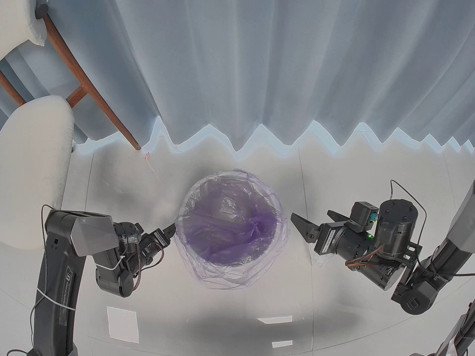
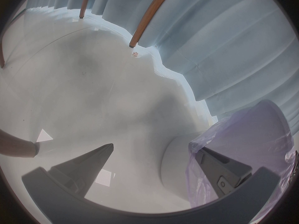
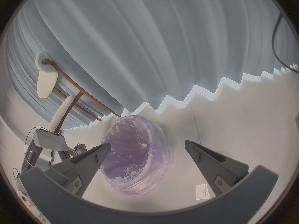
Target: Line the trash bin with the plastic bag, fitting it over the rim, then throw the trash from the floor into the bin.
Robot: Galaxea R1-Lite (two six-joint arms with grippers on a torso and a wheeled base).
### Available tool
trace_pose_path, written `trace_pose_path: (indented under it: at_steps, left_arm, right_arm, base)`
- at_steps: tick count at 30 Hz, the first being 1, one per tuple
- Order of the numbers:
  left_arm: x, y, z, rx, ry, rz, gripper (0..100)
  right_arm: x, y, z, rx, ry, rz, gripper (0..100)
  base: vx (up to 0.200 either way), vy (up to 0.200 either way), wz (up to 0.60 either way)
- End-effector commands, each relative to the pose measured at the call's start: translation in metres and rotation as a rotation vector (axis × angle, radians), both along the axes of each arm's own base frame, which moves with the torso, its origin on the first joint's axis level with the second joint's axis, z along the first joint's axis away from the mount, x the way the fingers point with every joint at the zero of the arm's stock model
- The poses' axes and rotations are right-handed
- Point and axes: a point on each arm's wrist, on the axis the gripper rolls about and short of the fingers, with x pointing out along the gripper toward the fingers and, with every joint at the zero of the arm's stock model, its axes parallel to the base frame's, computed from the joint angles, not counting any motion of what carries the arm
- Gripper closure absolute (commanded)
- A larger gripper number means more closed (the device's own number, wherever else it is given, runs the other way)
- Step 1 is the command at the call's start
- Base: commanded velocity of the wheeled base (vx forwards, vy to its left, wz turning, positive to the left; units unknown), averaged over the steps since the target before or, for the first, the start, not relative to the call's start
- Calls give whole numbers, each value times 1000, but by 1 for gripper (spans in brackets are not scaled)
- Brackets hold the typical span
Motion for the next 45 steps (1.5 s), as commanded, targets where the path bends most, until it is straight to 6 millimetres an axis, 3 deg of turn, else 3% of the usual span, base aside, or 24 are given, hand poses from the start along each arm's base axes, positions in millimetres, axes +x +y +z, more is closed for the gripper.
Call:
trace_pose_path:
  at_steps: [1, 5, 8, 11, 12, 18, 21, 22, 25, 27, 28, 29, 30, 35, 41, 45]
  left_arm:
    - [-1, -2, -1, 7, 2, -2, 0]
    - [-1, -4, 7, 41, -19, 73, 0]
    - [-9, -5, 48, 38, -72, 115, 0]
    - [-23, -3, 67, 35, -69, 108, 0]
    - [-33, -3, 84, 32, -81, 97, 0]
    - [-58, -12, 129, 22, -149, 66, 0]
    - [-67, -16, 141, 17, -170, 51, 0]
    - [-78, -18, 163, 4, -218, 41, 0]
    - [-95, -14, 201, -18, -318, 41, 0]
    - [-101, -12, 212, -27, -351, 42, 0]
    - [-118, -7, 247, -57, -458, 47, 0]
    - [-122, -6, 253, -63, -480, 49, 0]
    - [-135, -3, 276, -83, -556, 49, 0]
    - [-174, 2, 321, -127, -727, 18, 0]
    - [-192, 4, 337, -111, -800, -150, 0]
    - [-204, 8, 347, -95, -848, -219, 0]
  right_arm:
    - [0, 0, -2, -3, 5, 1, 0]
    - [0, 0, -3, -8, 11, 2, 0]
    - [1, 1, -5, -10, 14, 1, 0]
    - [1, 1, -6, -10, 17, 0, 0]
    - [1, 1, -6, -8, 19, 0, 0]
    - [2, 2, -12, -16, 37, -1, 0]
    - [3, 2, -14, -17, 42, -2, 0]
    - [3, 3, -17, -19, 51, -3, 0]
    - [5, 4, -19, -12, 55, -4, 0]
    - [5, 4, -21, -11, 55, -6, 0]
    - [7, 4, -24, -2, 51, -9, 0]
    - [8, 4, -24, 1, 49, -12, 0]
    - [10, 5, -27, 8, 44, -14, 0]
    - [11, 6, -33, 7, 47, -14, 0]
    - [14, 7, -33, 6, 46, -19, 0]
    - [17, 1, -20, 32, 10, -39, 0]
  base:
    - [0, 0, 0]
    - [0, 0, 0]
    - [0, 0, 0]
    - [0, 0, 0]
    - [0, 0, 0]
    - [0, 0, 0]
    - [0, 0, 0]
    - [0, 0, 0]
    - [0, 0, 0]
    - [0, 0, 0]
    - [0, 0, 0]
    - [0, 0, 0]
    - [0, 0, 0]
    - [0, 0, 0]
    - [0, 0, 0]
    - [0, 0, 0]
